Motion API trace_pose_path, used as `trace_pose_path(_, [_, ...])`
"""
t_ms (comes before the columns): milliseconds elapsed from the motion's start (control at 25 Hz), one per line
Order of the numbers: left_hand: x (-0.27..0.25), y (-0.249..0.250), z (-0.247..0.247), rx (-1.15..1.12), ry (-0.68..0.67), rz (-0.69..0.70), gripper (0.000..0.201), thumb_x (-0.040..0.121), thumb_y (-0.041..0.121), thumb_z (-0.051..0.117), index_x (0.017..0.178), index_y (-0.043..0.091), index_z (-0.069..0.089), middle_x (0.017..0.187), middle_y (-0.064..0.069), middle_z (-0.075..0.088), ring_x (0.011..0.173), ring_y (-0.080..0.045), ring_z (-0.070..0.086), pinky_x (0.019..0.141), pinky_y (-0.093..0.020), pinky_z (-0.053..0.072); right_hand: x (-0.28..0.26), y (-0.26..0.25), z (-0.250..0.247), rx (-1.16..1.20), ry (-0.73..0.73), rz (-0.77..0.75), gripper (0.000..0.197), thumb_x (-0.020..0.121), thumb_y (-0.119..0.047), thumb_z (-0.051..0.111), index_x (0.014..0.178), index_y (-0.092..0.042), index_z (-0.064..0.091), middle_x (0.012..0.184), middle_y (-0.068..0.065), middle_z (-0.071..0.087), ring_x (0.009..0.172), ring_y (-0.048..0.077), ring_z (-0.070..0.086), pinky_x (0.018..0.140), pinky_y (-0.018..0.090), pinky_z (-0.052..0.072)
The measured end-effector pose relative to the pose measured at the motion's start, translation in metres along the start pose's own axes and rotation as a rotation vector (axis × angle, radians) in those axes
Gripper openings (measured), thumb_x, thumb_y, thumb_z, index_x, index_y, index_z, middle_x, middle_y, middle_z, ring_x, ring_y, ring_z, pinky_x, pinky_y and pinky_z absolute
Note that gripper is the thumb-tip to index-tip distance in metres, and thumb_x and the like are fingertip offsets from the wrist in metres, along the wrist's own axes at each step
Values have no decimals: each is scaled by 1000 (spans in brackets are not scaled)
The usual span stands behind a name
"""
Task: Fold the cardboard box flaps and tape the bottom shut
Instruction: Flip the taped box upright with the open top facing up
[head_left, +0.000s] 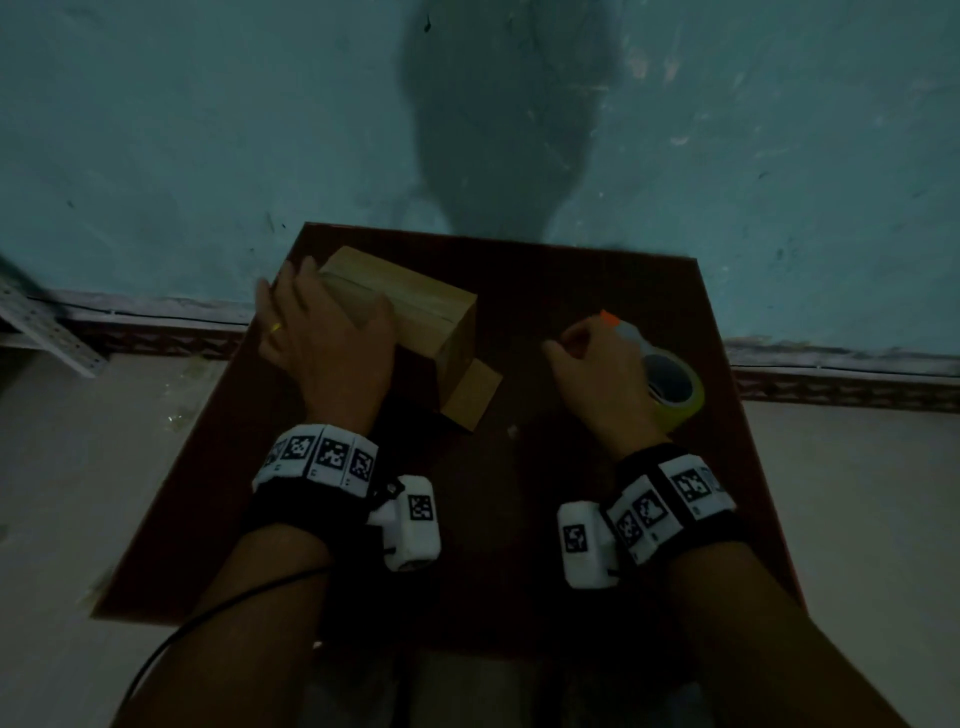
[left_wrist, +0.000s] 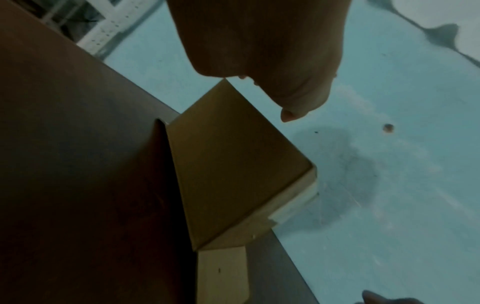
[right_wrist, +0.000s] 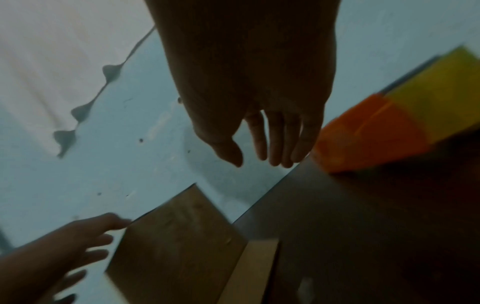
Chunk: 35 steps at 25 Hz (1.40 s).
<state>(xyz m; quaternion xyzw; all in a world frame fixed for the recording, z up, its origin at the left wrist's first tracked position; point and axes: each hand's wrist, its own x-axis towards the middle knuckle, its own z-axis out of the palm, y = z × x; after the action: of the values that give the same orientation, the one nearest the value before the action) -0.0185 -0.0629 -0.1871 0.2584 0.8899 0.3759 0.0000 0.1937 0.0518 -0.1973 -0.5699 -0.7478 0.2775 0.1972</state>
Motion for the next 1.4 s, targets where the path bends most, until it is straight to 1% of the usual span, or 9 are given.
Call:
trace_pose_path(120, [2, -8, 0, -68, -49, -99, 87, 98, 45, 57, 170, 12, 21, 179, -11, 19, 167, -35, 8, 131, -59, 8, -9, -11, 8, 85, -48, -105, 32, 104, -36, 65, 132, -19, 66, 123, -2, 67, 100, 8, 65, 80, 24, 52])
trace_pose_path(360, [-5, -4, 7, -207, -103, -85, 95, 95, 41, 64, 171, 9, 17, 163, -18, 27, 148, -39, 39, 119, -47, 38, -17, -24, 13, 364, -314, -106, 47, 108, -55, 50, 139, -23, 66, 123, -4, 73, 104, 11, 74, 87, 34, 62])
trace_pose_path(520, [-9, 2, 7, -237, -136, -70, 92, 92, 52, 64, 170, 20, 27, 151, -11, 31, 138, -31, 41, 108, -38, 42, -16, -29, 12, 470, -248, -93, 50, 107, -60, 45, 133, -24, 68, 120, -4, 72, 105, 15, 73, 92, 41, 60])
trace_pose_path(640, [-7, 6, 2, -364, -155, -7, 61, 97, 51, 65, 152, 28, 50, 144, -6, 36, 132, -25, 46, 99, -34, 45, -16, -28, 8, 561, -179, -36, 49, 106, -64, 44, 120, -23, 67, 112, -4, 71, 100, 13, 72, 82, 34, 57])
trace_pose_path(760, [-5, 9, -1, -507, -172, -6, 43, 102, 53, 61, 132, 22, 56, 135, -6, 51, 118, -20, 56, 92, -32, 50, -13, -25, 3, 523, -121, -31, 43, 111, -59, 37, 110, -23, 61, 96, -7, 64, 84, -3, 65, 75, 20, 50])
trace_pose_path(920, [-8, 10, -5, -537, -189, -71, 46, 103, 62, 51, 103, 17, 55, 100, 1, 61, 89, -12, 58, 73, -30, 43, -9, -22, 1, 528, -35, 31, 45, 106, -61, 50, 122, -19, 57, 105, -3, 64, 88, 4, 61, 68, 24, 43])
trace_pose_path(1040, [-9, 7, -2, -416, -259, -33, 43, 100, 59, 60, 122, 22, 60, 110, 5, 63, 101, -16, 61, 85, -35, 49, -6, -16, 4, 463, -20, 2, 51, 103, -45, 63, 146, -19, 54, 125, -3, 61, 100, 6, 61, 76, 25, 50])
trace_pose_path(1240, [-9, 1, 10, -418, -494, -40, 60, 98, 34, 68, 152, 32, 44, 139, 2, 59, 124, -22, 61, 101, -45, 54, -11, -13, 6, 525, -65, 28, 44, 97, -15, 67, 137, -23, 49, 118, 1, 66, 92, 14, 70, 77, 38, 63])
trace_pose_path(1400, [-8, 2, 16, -733, -547, -294, 98, 74, 85, 72, 156, 37, 48, 143, 2, 66, 128, -24, 66, 112, -53, 51, -13, -22, 3, 703, -114, 84, 57, 89, -50, 73, 134, -19, 59, 121, 7, 72, 105, 26, 74, 87, 41, 61])
